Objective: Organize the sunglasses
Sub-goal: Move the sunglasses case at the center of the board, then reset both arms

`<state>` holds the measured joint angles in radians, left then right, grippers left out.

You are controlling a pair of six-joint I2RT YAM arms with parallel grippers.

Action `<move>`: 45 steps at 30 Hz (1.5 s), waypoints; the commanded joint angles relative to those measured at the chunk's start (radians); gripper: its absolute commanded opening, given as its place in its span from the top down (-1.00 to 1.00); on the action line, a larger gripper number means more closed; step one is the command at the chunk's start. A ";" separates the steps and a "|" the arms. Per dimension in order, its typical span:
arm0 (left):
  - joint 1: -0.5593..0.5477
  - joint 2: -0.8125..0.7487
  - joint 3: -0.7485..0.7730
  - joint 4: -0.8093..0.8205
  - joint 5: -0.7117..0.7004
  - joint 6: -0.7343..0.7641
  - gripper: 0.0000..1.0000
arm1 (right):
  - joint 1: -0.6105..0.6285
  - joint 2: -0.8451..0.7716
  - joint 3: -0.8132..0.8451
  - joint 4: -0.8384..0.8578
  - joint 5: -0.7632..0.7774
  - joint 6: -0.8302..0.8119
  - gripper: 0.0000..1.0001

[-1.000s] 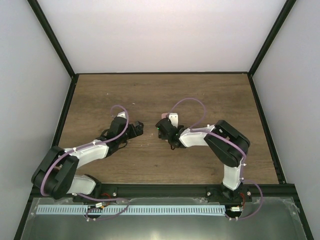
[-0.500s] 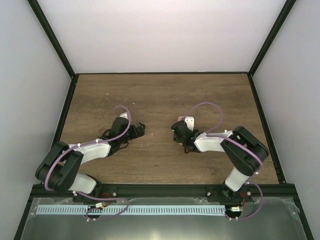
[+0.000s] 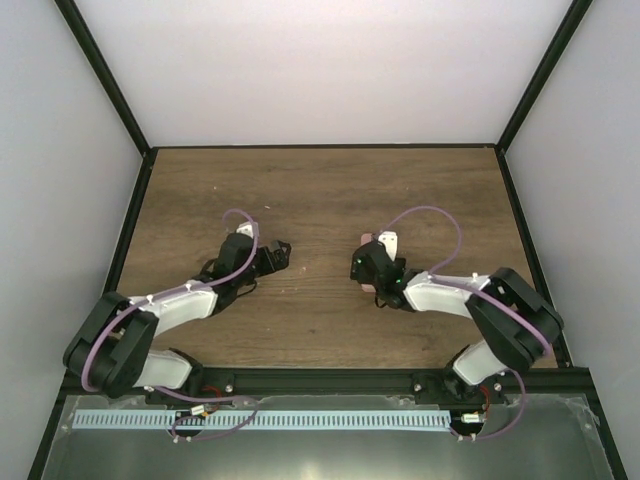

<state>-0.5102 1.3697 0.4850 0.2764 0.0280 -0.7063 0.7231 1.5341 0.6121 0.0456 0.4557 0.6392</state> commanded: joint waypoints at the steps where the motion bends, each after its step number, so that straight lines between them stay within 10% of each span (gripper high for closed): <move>1: 0.004 -0.055 -0.037 0.052 0.008 0.005 -1.00 | -0.001 -0.096 -0.028 0.043 0.021 -0.018 -0.81; 15: 0.004 -0.396 -0.157 -0.016 -0.133 0.004 -1.00 | -0.015 -0.451 -0.256 0.249 0.110 -0.135 -0.99; 23: 0.002 -0.582 -0.226 -0.047 -0.127 0.068 -1.00 | -0.283 -0.623 -0.346 0.469 0.123 -0.420 -1.00; 28: 0.001 -0.682 -0.277 -0.044 -0.135 0.089 -1.00 | -0.547 -0.464 -0.351 0.636 -0.060 -0.396 -1.00; 41: -0.004 -0.540 -0.199 0.009 -0.004 0.083 -1.00 | -0.657 -0.077 -0.405 1.205 -0.180 -0.529 -1.00; 45: -0.005 -0.484 -0.121 -0.047 0.005 0.107 -1.00 | -0.653 -0.071 -0.374 1.143 -0.217 -0.547 -1.00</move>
<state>-0.5114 0.8593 0.2836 0.2485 -0.0010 -0.6262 0.0788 1.4490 0.2203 1.0973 0.3035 0.1333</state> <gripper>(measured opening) 0.999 0.997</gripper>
